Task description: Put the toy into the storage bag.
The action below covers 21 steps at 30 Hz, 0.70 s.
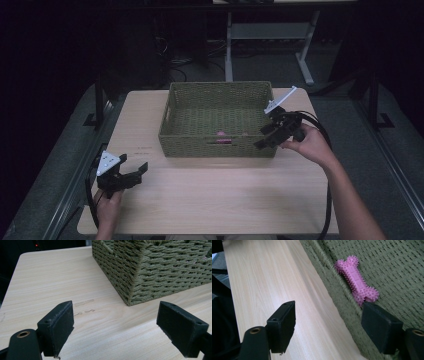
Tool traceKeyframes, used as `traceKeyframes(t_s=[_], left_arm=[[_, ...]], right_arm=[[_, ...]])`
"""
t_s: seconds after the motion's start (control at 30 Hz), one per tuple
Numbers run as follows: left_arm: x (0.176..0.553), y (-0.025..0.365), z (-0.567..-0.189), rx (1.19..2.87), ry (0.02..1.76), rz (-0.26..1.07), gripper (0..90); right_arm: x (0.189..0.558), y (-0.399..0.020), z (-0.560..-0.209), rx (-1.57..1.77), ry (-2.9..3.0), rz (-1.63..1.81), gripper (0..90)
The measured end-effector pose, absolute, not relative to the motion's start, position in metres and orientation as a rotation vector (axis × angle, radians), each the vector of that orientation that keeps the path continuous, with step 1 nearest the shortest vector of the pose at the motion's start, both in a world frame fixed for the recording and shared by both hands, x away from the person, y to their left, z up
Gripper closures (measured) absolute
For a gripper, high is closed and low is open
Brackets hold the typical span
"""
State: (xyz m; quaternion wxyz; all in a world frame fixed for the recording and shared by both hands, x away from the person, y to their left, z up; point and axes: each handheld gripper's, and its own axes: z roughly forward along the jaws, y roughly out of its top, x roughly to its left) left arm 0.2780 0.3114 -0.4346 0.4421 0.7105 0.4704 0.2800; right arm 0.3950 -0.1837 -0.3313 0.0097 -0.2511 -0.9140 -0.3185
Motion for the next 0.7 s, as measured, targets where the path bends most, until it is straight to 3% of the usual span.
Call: traceKeyframes(t_s=[0.7], left_arm=[[0.278,0.311,-0.435,1.765,1.169,0.694,13.9]], right_arm=[[0.373,-0.2,-0.358,-0.806,-2.806,-1.03,27.1]])
